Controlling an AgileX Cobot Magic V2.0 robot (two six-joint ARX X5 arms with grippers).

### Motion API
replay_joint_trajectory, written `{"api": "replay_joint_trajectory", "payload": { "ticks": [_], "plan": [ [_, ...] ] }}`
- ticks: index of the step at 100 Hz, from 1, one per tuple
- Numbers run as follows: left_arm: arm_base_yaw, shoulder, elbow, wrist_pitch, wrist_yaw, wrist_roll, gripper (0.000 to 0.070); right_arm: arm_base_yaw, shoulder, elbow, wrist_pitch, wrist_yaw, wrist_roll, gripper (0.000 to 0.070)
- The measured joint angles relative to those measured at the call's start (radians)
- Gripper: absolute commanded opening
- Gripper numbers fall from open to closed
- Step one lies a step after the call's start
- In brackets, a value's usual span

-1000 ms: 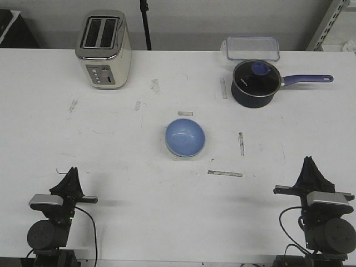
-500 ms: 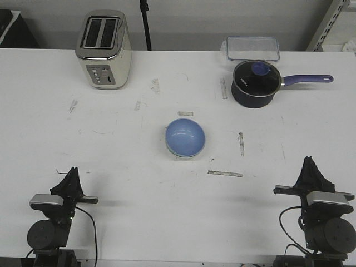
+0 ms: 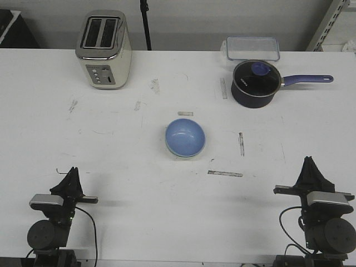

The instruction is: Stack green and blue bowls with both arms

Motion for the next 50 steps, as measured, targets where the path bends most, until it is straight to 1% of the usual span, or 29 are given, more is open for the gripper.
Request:
{"api": "replay_joint_trajectory", "payload": {
  "ticks": [14,29,36,50],
  "plan": [
    [0.000,0.000,0.000,0.000,0.000,0.000,0.0001,0.000,-0.007,0.000,-0.005,-0.002,0.000,0.0006],
    [0.000,0.000,0.000,0.000,0.000,0.000,0.0001,0.022,-0.026,-0.040,0.019,-0.036,-0.012,0.0006],
    [0.000,0.000,0.000,0.000,0.000,0.000,0.0001,0.040,-0.038,-0.097,0.066,-0.048,-0.013,0.0007],
    [0.000,0.000,0.000,0.000,0.000,0.000,0.0001,0.064,-0.081,-0.246,0.206,-0.052,-0.013,0.0006]
  ]
}}
